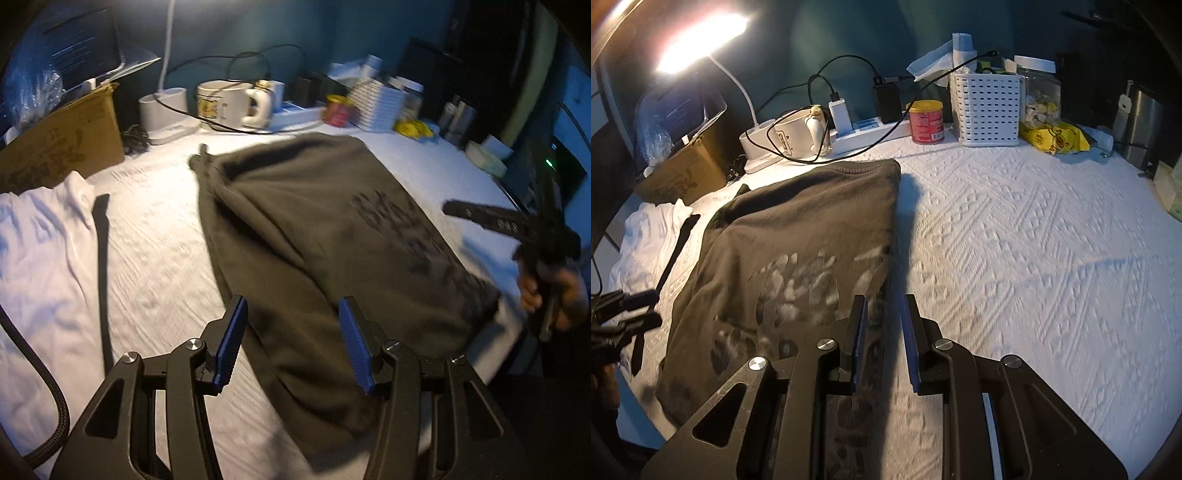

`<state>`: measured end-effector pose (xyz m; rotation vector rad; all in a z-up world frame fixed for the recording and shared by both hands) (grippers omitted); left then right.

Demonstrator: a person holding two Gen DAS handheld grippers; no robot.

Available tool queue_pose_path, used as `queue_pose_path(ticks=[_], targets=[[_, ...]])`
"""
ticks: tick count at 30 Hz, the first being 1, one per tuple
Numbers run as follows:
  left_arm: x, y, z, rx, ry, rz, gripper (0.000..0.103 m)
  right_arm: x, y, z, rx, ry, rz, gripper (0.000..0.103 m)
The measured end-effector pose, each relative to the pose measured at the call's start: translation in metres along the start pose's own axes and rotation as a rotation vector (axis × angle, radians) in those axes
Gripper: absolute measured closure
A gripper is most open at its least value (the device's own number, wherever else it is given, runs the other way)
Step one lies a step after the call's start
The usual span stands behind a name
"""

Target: Fold small clothes

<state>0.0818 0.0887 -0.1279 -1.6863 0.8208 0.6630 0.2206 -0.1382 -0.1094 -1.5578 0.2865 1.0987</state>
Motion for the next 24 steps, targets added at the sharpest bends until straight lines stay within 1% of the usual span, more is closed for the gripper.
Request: queue_pose_path(ticks=[3,7,10,14,17,18,20,22,24], targets=[[-0.003,0.016,-0.007,0.009,0.050,0.016,0.052,-0.007,0.008,0.001,-0.001,0.002,-0.002,0.082],[-0.007,0.030,-0.010,-0.019,0.081,0.025,0.052,-0.014,0.020,0.005,-0.003,0.001,-0.003,0.082],[-0.008,0.038,-0.020,0.009,0.123,0.030,0.052,-0.018,0.030,0.010,-0.002,-0.003,0.001,0.082],[0.000,0.048,-0.034,0.067,0.118,0.057,0.052,-0.025,0.044,0.015,-0.007,-0.010,0.005,0.082],[0.009,0.057,-0.042,0.138,0.106,0.078,0.052,-0.028,0.058,0.019,-0.010,-0.013,0.015,0.082],[0.013,0.059,-0.041,0.145,0.092,0.094,0.052,-0.029,0.063,0.021,-0.016,-0.015,0.018,0.082],[0.008,0.058,-0.039,0.138,0.107,0.089,0.052,-0.031,0.072,0.025,-0.033,-0.016,0.020,0.082],[-0.001,0.055,-0.035,0.132,0.122,0.072,0.052,-0.034,0.078,0.027,-0.041,-0.008,0.019,0.082],[-0.009,0.053,-0.026,0.127,0.112,0.055,0.052,-0.038,0.081,0.027,-0.042,-0.003,0.010,0.082]])
Point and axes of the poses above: each gripper's, at about its wrist camera, not at the fingertips, and x roughly the way its jaws point, z to its left, y to its underside, the point moved 6 cm from there along x, roughly the way its jaws point, and after that the axes turned 9 degrees about -x, right-handed, at the moved point
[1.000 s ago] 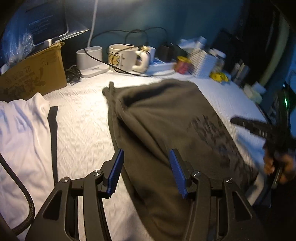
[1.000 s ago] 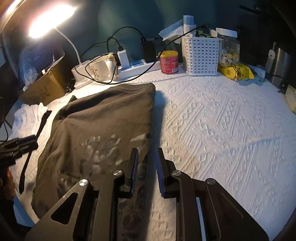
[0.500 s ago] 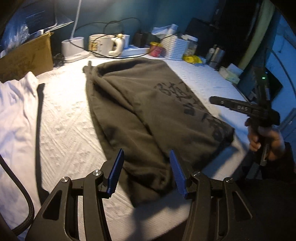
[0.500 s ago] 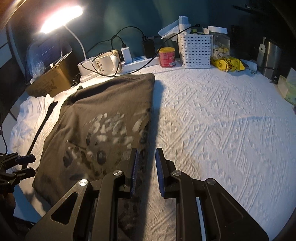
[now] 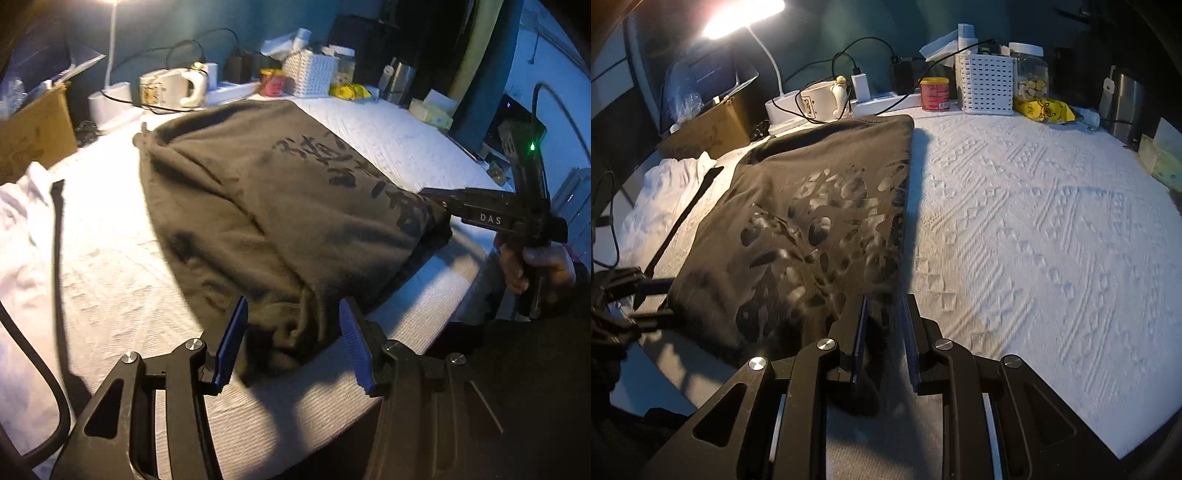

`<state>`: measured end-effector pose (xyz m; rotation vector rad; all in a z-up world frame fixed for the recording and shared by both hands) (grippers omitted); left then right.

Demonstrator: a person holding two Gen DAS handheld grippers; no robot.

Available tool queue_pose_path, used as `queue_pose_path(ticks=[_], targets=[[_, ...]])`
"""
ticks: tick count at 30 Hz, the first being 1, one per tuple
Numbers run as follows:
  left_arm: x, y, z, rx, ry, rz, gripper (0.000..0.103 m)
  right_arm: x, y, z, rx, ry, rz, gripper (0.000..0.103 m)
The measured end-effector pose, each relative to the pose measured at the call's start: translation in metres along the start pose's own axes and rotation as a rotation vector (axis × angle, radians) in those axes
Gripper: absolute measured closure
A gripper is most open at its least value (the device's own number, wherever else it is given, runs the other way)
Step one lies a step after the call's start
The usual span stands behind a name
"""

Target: Fold small clothes

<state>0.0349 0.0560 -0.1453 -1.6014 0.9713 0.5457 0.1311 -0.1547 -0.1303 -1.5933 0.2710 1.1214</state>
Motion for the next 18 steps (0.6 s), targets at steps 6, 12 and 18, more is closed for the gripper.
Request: queue_pose_path(ticks=[6,12,18], targets=[[0.002,0.003,0.012,0.027,-0.053,0.003,0.065,-0.003,0.001,-0.002,0.008,0.016,-0.007,0.082],[0.013,0.003,-0.008,0.146,-0.074,-0.010,0.065,-0.004,-0.001,0.005,-0.017,0.022,-0.010,0.082],[0.027,0.000,-0.019,0.202,-0.135,-0.003,0.081,-0.007,-0.002,0.009,-0.034,0.033,-0.020,0.082]])
Point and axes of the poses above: each gripper's, at about its wrist camera, not at the fingertips, and x roughly the way its jaws point, z to its left, y to its underside, the point moved 6 cm from there along x, roughly the way its jaws point, and after that the axes turned 9 degrees about -x, right-handed, at the moved point
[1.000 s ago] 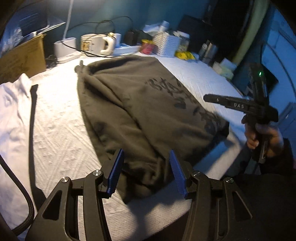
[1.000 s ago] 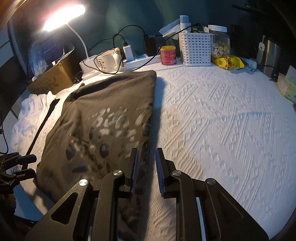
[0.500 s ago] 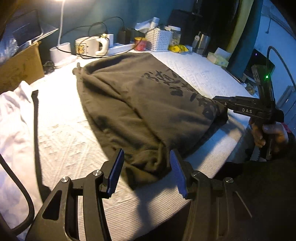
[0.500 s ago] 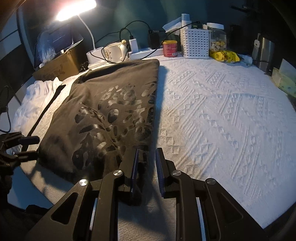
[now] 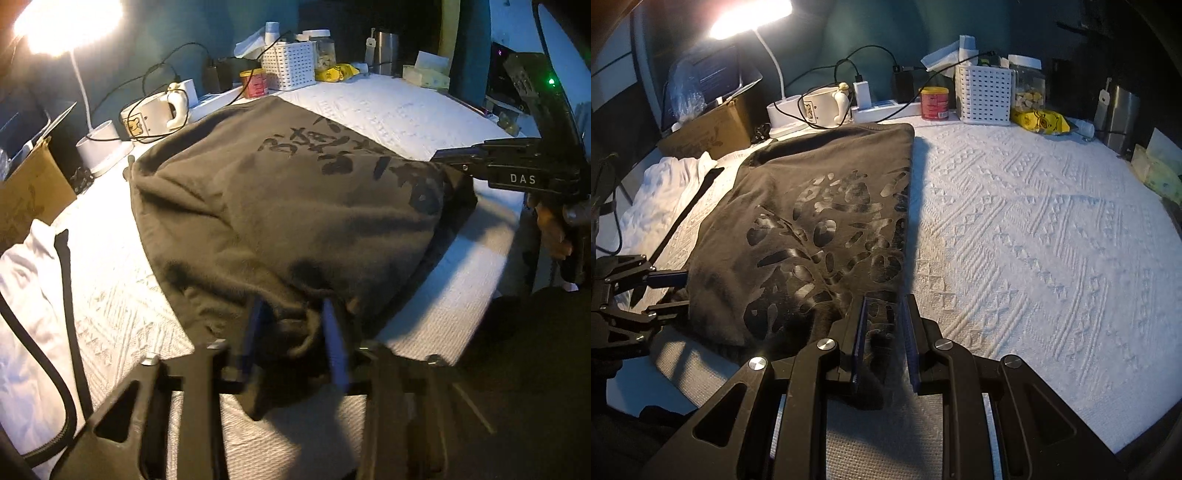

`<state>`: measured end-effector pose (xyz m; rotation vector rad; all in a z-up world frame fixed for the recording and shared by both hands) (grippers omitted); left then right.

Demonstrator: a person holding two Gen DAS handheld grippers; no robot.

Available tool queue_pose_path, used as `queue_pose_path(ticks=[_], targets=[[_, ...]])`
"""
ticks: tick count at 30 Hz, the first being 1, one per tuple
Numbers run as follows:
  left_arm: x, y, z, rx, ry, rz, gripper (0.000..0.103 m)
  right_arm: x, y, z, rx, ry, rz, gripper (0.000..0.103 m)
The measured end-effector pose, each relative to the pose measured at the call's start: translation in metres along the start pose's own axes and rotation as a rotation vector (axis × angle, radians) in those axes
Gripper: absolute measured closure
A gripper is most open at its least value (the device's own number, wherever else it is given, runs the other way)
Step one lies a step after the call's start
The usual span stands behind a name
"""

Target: Fold small clothes

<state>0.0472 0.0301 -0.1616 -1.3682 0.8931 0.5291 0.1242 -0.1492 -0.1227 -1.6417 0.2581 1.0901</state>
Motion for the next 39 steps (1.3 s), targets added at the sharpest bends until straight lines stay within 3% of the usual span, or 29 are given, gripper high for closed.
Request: queue_pose_path(ticks=[3,6,12,15,18,22,25,31,35,38,39], targets=[[-0.009,-0.002,0.001,-0.035,-0.001,-0.035,0.099,-0.001,-0.001,0.004,-0.026,0.001,-0.004,0.082],[-0.021,-0.002,0.016,-0.141,0.021,-0.067,0.100,0.002,0.000,0.004,-0.034,0.000,0.006,0.082],[-0.046,0.017,0.058,-0.320,-0.029,-0.070,0.101,0.007,0.003,0.005,-0.042,-0.019,0.023,0.082],[-0.048,0.021,0.061,-0.363,0.011,-0.073,0.100,0.009,0.008,0.009,-0.065,-0.028,0.043,0.082],[-0.052,0.018,0.055,-0.344,0.008,-0.081,0.100,0.008,0.011,0.008,-0.066,-0.031,0.044,0.082],[-0.060,0.005,0.052,-0.362,0.058,-0.112,0.098,0.005,0.012,0.003,-0.054,-0.022,0.044,0.082],[-0.057,-0.002,0.049,-0.370,0.086,-0.111,0.093,0.005,0.013,-0.002,-0.035,-0.020,0.045,0.082],[-0.035,-0.010,0.035,-0.368,0.144,-0.068,0.062,0.003,0.017,-0.010,-0.001,-0.022,0.040,0.082],[-0.001,-0.001,0.034,-0.389,0.141,0.036,0.060,0.002,0.018,-0.015,0.023,-0.018,0.036,0.082],[0.000,0.001,0.034,-0.404,0.165,0.053,0.066,-0.001,0.020,-0.021,0.041,-0.011,0.032,0.082],[-0.002,0.001,0.035,-0.418,0.184,0.062,0.083,-0.001,0.020,-0.022,0.045,-0.010,0.030,0.082]])
Point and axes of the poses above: each gripper's, at about its wrist camera, not at the fingertips, and x roughly the way its jaws point, z to its left, y to its underside, the point moved 6 cm from there along x, roughly the way its jaws point, and after that the axes turned 9 degrees about -x, right-handed, at the moved point
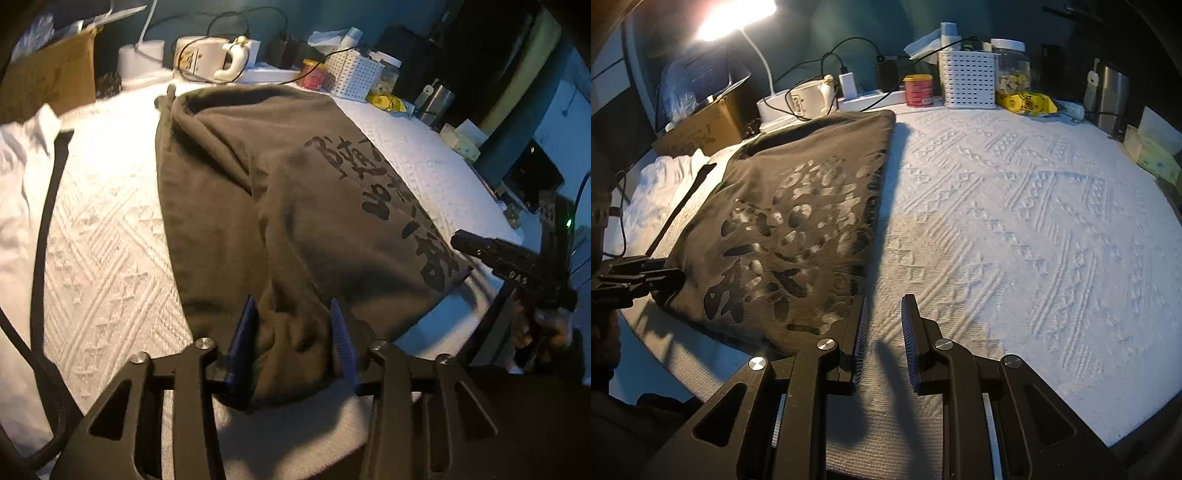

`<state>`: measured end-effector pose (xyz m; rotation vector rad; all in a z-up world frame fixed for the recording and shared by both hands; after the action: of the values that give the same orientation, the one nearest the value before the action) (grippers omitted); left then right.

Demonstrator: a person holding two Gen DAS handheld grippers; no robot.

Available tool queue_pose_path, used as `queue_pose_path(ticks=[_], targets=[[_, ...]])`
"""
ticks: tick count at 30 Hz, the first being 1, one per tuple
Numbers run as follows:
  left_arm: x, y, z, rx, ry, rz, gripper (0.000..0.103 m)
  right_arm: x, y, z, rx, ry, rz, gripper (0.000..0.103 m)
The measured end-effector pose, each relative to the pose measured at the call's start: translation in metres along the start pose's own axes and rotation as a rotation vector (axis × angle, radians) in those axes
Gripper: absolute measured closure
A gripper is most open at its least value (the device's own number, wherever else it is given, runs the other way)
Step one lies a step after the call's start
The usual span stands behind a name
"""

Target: Fold small clothes

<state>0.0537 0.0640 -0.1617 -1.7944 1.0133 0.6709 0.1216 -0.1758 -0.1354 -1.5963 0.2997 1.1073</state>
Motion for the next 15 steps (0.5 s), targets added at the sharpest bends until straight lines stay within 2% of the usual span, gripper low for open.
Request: queue_pose_path(ticks=[2,7,11,13,15], targets=[[-0.008,-0.001,0.000,-0.006,0.021,-0.009,0.097,0.000,0.000,-0.002,0.012,-0.008,-0.004,0.082],[-0.032,0.001,0.001,-0.007,0.035,-0.042,0.099,0.002,-0.001,0.010,0.002,-0.067,-0.015,0.082],[-0.037,0.006,0.008,-0.010,-0.001,-0.038,0.099,0.007,0.004,0.025,-0.023,-0.083,-0.001,0.082],[-0.035,0.011,0.013,-0.016,-0.014,-0.029,0.099,0.006,0.006,0.029,-0.037,-0.076,-0.004,0.070],[-0.031,0.014,0.018,-0.032,-0.018,-0.019,0.099,0.004,0.007,0.034,-0.044,-0.080,0.000,0.064]])
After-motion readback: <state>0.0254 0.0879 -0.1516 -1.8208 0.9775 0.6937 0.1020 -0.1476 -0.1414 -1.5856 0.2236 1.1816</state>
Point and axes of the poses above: each gripper's, at about its wrist camera, not at the fingertips, and x roughly the way its jaws point, z to its left, y to its underside, the point moved 6 cm from there along x, roughly the way its jaws point, and after that the axes turned 9 degrees about -x, right-handed, at the moved point
